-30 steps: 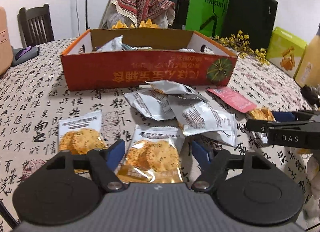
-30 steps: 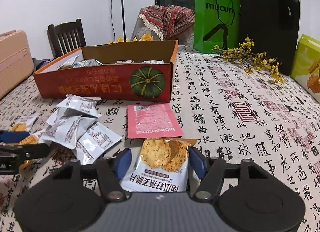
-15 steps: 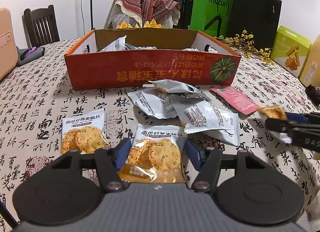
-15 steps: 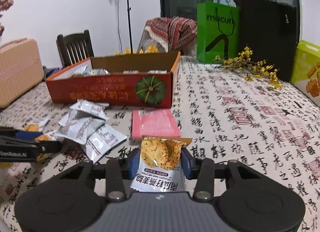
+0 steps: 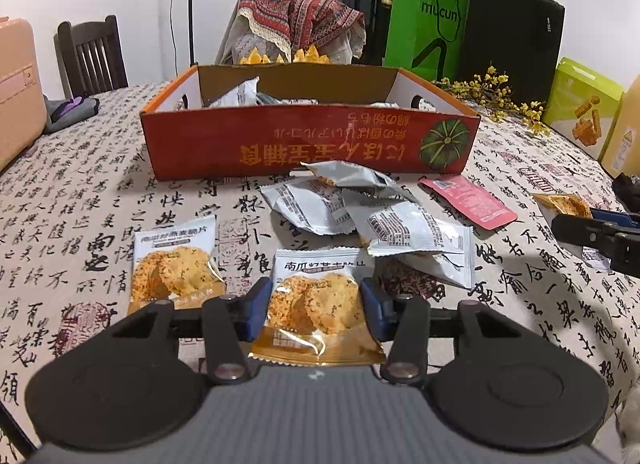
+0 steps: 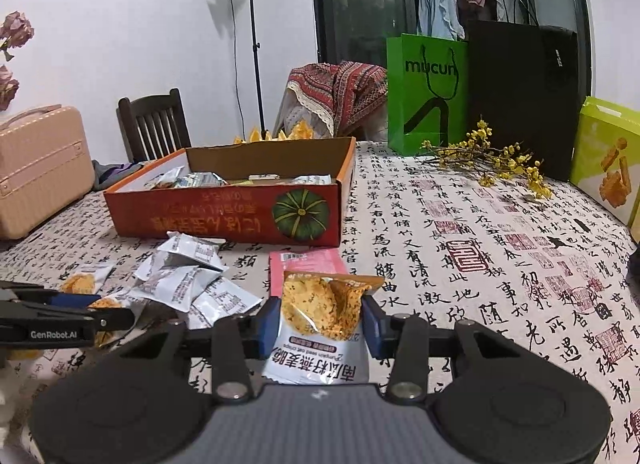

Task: Organize snacks
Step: 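Carry both cracker packets into the cardboard box and open both grippers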

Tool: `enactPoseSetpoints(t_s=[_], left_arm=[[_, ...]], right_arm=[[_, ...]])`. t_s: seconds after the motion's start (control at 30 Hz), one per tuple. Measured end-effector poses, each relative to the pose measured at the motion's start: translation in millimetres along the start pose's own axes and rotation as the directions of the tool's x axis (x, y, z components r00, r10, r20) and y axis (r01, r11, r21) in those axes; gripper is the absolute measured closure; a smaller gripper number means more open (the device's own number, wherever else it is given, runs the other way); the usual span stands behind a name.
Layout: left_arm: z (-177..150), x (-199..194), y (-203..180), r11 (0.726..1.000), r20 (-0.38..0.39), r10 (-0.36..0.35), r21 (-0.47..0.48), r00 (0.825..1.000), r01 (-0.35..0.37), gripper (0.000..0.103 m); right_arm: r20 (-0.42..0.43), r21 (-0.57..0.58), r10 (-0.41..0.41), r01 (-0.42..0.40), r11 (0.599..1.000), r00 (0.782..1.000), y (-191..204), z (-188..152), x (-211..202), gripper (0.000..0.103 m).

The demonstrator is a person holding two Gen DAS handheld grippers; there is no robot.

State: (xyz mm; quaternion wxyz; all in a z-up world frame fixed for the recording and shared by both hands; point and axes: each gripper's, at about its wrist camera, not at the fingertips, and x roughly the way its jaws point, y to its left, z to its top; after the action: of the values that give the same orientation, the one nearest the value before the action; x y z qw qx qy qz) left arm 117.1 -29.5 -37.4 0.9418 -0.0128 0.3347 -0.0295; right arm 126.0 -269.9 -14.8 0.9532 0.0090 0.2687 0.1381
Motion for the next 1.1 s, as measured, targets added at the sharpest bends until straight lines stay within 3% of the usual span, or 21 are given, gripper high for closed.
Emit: enactPoseSetpoints(t_s=[0.33, 0.57, 0.8, 1.1], left_arm=[[11.7, -22.5, 9.8, 1.000, 0.089, 0.023, -0.012, 0.996, -0.022, 0.054], [41.7, -28.7, 17.8, 0.999, 0.167, 0.032, -0.019, 0.985, -0.030, 0.054], [85.4, -12.0, 21.5, 1.000, 0.223, 0.031, -0.015, 0.974, -0.028, 0.053], [143.0, 30.8, 32.4, 0.997, 0.247, 0.055, -0.067, 0.968, -0.040, 0.053]], right_arm=[[0.036, -0.010, 0.008, -0.008, 1.000, 0.999, 6.3, 11.0, -3.8, 0.061], [0.079, -0.032, 0.035, -0.032, 0.999, 0.996, 16.4, 39.1, 11.6, 0.061], [0.139, -0.080, 0.069, -0.058, 0.995, 0.988, 32.7, 83.6, 38.0, 0.061], [0.136, -0.065, 0.093, -0.085, 0.994, 0.986, 47.0, 137.1, 97.7, 0.061]])
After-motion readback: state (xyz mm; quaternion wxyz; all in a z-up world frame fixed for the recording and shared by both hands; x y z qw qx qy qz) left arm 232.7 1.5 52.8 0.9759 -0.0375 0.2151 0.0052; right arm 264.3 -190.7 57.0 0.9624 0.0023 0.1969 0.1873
